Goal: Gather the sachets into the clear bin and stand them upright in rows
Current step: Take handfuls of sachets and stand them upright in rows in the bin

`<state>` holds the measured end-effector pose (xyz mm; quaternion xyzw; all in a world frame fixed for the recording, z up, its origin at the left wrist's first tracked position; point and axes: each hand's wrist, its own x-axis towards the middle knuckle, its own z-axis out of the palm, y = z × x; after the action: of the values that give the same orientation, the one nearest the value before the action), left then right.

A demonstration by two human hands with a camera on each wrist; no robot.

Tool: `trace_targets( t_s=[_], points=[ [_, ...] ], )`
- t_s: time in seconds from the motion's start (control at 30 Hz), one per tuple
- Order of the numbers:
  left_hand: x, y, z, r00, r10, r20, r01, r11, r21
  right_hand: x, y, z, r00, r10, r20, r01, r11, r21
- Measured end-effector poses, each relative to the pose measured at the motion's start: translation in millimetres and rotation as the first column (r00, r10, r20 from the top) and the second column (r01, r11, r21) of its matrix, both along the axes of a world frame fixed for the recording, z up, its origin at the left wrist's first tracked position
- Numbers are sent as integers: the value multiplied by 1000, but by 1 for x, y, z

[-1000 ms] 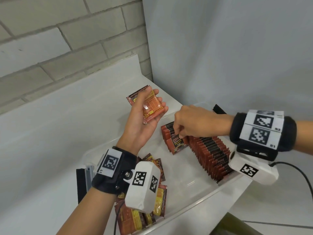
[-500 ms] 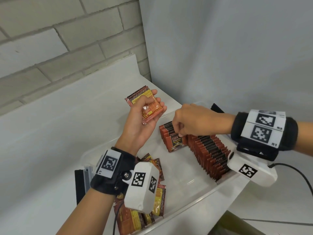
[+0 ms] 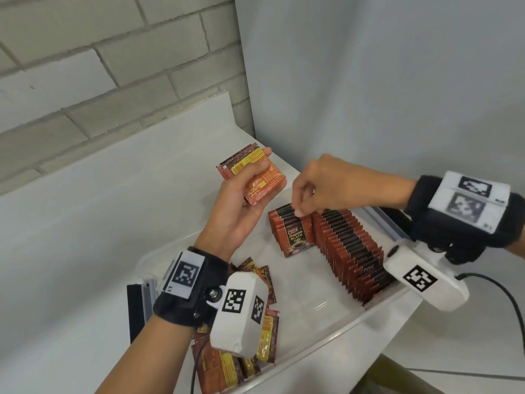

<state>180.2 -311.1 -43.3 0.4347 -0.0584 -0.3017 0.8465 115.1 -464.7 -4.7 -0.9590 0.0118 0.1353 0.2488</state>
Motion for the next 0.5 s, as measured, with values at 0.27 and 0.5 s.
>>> trace_targets(
  t_s=[0.27, 0.5],
  points=[
    [-1, -1, -3, 994, -83, 75, 79, 995, 55, -9, -6, 14, 959, -237, -157, 284, 768, 574],
    [-6, -2, 0, 978, -190, 90, 178, 976, 129, -13, -7, 8, 925, -377, -55, 297, 622, 725]
  ],
)
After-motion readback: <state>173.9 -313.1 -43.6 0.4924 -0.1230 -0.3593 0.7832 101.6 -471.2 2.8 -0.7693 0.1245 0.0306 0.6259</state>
